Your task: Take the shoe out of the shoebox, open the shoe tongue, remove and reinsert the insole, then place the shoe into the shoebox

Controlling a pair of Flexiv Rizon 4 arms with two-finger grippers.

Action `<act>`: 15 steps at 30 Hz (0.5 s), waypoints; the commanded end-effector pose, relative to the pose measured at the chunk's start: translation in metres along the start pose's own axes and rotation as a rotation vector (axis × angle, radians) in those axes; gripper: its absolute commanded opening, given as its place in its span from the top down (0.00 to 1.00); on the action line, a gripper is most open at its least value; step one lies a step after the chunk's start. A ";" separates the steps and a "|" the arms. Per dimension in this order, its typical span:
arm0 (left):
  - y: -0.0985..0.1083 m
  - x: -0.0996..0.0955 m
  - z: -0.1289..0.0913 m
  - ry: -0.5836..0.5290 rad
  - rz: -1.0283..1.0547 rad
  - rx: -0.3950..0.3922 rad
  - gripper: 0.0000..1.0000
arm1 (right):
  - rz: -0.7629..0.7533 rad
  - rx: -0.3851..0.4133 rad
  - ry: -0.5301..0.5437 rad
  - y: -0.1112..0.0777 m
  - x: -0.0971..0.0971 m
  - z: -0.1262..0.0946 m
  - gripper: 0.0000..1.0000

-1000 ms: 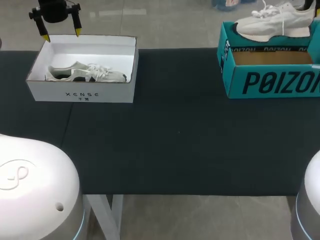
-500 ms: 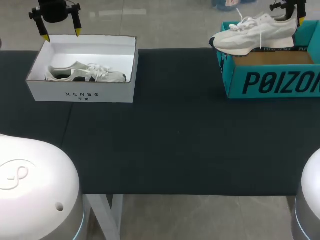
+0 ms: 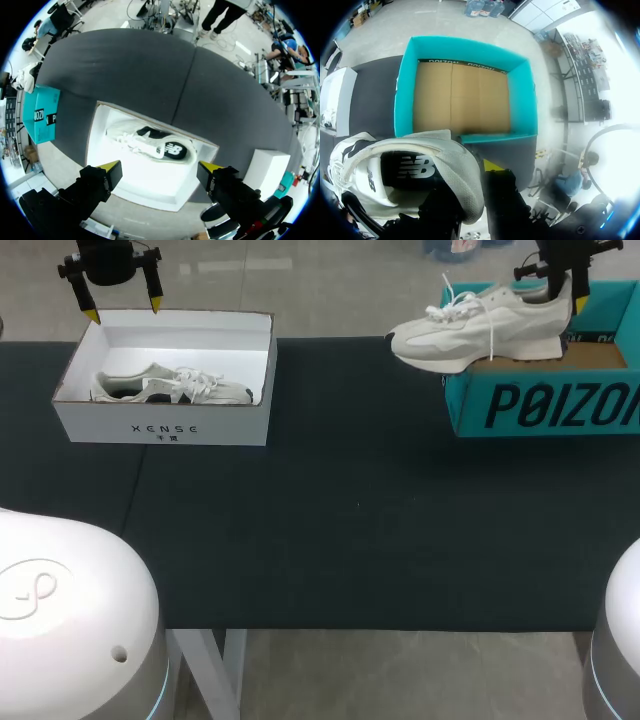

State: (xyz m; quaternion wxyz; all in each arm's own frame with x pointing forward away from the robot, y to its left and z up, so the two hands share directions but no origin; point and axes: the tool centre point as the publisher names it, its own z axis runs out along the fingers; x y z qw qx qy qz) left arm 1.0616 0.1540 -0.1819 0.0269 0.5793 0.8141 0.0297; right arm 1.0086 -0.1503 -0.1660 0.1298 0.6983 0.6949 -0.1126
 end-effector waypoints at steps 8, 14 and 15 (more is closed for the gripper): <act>0.000 0.000 -0.001 0.001 0.000 0.000 0.00 | 0.017 -0.120 -0.032 -0.065 0.062 0.003 1.00; 0.000 0.000 -0.001 0.001 0.000 0.000 0.00 | 0.007 -0.116 -0.091 -0.082 0.094 0.008 1.00; 0.000 0.000 -0.001 0.001 0.000 0.000 0.00 | -0.006 -0.115 -0.081 -0.085 0.099 0.009 1.00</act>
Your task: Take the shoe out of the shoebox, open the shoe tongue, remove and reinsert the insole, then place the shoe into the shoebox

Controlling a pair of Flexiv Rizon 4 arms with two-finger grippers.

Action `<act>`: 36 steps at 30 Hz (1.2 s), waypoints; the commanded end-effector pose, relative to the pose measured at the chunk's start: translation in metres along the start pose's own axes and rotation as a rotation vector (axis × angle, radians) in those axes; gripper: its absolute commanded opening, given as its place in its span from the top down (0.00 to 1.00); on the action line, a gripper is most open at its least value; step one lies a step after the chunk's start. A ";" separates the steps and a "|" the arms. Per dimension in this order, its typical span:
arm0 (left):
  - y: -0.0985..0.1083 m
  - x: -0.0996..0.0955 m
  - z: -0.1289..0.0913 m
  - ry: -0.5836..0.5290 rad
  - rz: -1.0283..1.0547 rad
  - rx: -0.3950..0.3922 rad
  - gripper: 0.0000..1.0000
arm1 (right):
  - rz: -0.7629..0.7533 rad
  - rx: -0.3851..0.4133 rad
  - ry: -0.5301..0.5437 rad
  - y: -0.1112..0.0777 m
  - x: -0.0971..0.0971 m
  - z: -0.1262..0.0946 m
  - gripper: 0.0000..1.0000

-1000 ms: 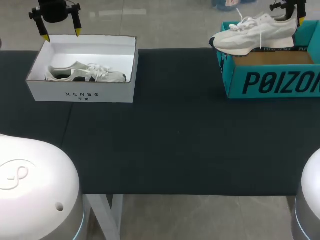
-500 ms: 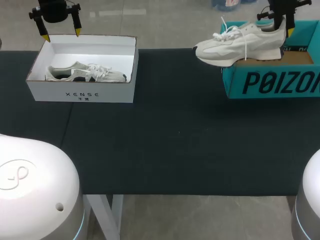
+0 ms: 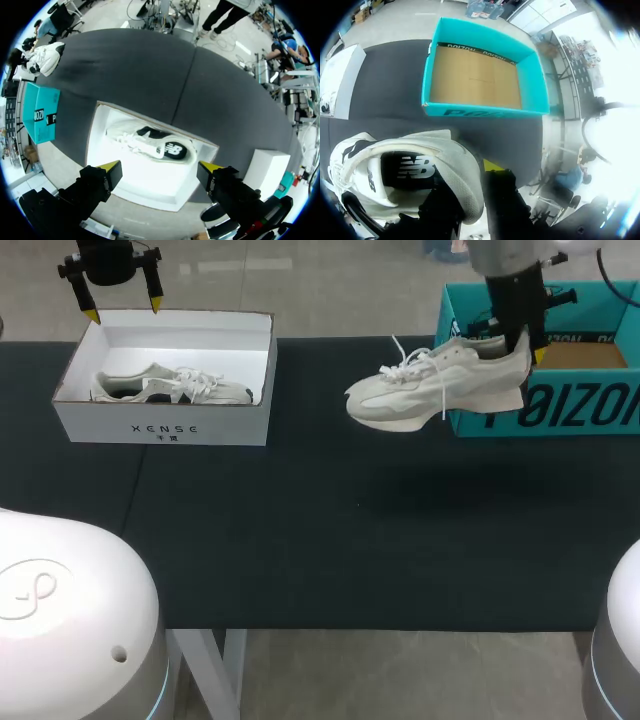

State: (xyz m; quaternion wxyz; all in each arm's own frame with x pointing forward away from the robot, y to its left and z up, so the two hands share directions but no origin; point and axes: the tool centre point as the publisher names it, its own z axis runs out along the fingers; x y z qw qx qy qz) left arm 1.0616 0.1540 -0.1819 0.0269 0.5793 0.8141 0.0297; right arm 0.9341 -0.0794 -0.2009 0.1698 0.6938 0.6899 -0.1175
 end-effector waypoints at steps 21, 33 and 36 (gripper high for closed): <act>0.000 0.000 -0.001 0.001 0.000 0.000 0.00 | -0.063 -0.054 -0.012 -0.016 0.031 0.000 1.00; 0.000 0.000 -0.001 0.001 0.000 0.000 0.00 | 0.289 -0.014 0.042 -0.026 0.052 -0.015 1.00; 0.000 0.000 -0.001 0.001 0.000 0.000 0.00 | 0.395 -0.042 0.065 -0.032 0.062 -0.020 1.00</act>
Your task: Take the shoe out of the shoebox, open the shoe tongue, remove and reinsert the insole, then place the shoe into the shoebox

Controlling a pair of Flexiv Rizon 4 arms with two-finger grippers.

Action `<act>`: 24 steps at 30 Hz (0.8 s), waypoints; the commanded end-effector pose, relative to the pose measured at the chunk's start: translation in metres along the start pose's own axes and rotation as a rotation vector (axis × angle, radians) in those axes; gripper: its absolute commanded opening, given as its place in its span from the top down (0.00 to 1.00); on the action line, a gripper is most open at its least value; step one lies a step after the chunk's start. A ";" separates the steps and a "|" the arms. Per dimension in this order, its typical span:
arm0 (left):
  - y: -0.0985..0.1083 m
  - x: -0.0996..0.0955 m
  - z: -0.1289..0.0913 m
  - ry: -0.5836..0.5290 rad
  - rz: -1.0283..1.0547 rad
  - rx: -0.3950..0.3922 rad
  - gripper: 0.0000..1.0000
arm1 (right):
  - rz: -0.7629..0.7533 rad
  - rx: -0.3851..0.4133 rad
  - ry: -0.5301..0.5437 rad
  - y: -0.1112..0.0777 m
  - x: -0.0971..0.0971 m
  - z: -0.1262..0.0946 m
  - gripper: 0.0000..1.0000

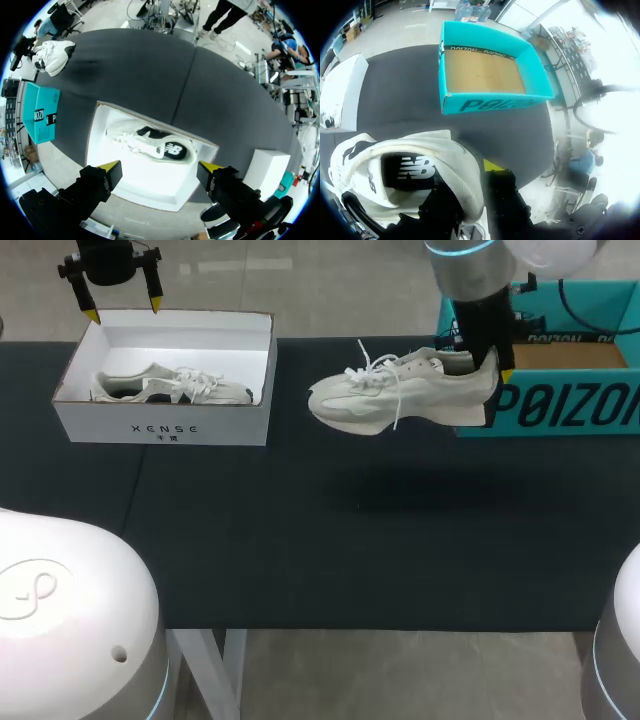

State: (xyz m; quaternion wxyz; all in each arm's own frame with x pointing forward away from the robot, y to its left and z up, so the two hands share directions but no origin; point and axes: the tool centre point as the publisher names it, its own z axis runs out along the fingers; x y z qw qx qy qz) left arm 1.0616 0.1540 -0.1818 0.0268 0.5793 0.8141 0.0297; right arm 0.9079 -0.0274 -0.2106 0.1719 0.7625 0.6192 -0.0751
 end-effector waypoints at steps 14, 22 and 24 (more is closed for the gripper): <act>0.000 0.000 -0.001 0.001 0.000 0.000 0.00 | 0.267 0.000 0.148 -0.039 0.047 0.020 1.00; 0.000 0.000 -0.001 0.001 0.000 0.000 0.00 | 0.211 0.038 0.155 -0.043 0.034 0.020 1.00; 0.000 0.000 -0.001 0.001 0.000 0.000 0.00 | 0.186 0.036 0.154 -0.050 0.038 0.025 1.00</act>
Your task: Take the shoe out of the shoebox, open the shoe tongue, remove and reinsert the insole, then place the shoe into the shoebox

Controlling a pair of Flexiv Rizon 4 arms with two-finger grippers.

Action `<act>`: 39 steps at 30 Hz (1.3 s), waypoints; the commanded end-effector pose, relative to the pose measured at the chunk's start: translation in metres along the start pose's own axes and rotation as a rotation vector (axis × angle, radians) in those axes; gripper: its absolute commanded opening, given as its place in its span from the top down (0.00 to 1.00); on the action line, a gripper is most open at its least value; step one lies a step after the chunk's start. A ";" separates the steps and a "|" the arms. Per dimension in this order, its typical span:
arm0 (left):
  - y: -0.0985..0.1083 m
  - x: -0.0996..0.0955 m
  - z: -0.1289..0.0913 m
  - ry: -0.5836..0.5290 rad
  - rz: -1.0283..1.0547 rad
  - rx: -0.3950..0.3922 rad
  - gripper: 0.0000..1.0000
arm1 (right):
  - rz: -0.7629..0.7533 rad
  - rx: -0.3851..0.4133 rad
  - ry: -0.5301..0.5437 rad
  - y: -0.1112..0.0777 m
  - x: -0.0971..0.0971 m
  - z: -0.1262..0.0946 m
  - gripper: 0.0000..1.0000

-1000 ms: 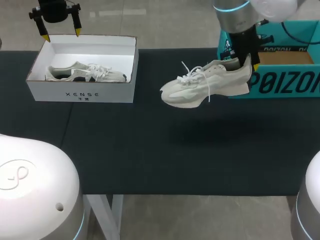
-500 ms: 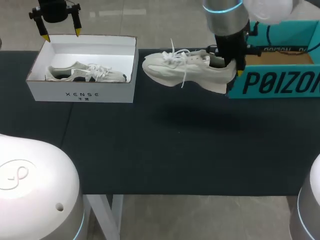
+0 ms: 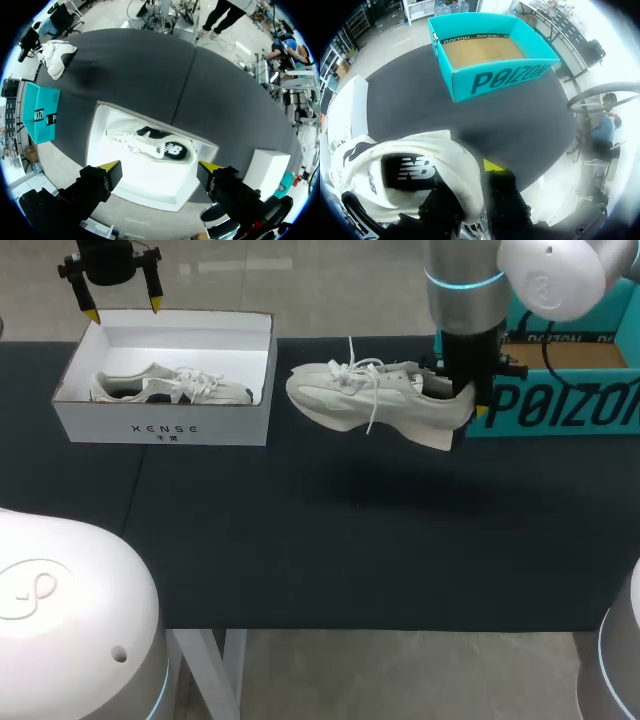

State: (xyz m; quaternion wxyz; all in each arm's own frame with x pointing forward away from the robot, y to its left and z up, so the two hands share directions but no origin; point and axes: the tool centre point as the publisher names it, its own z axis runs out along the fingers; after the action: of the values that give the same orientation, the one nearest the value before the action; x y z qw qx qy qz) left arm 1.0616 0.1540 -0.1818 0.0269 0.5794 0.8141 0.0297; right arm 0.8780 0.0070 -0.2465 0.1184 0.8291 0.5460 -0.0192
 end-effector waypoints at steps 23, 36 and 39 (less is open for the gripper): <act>0.000 0.000 -0.001 0.001 0.000 0.000 0.00 | -0.189 -0.084 -0.014 -0.065 0.043 0.067 1.00; 0.000 0.000 -0.001 0.001 0.000 0.000 0.00 | -0.249 -0.112 -0.050 -0.072 0.049 0.099 1.00; 0.000 0.000 -0.001 0.001 0.000 0.000 0.00 | -0.236 -0.106 -0.056 -0.071 0.048 0.102 1.00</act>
State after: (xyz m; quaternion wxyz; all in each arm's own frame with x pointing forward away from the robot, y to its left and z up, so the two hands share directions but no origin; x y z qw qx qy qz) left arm 1.0616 0.1541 -0.1818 0.0269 0.5793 0.8141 0.0297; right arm 0.8395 0.0531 -0.3625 0.1756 0.7494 0.6379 -0.0261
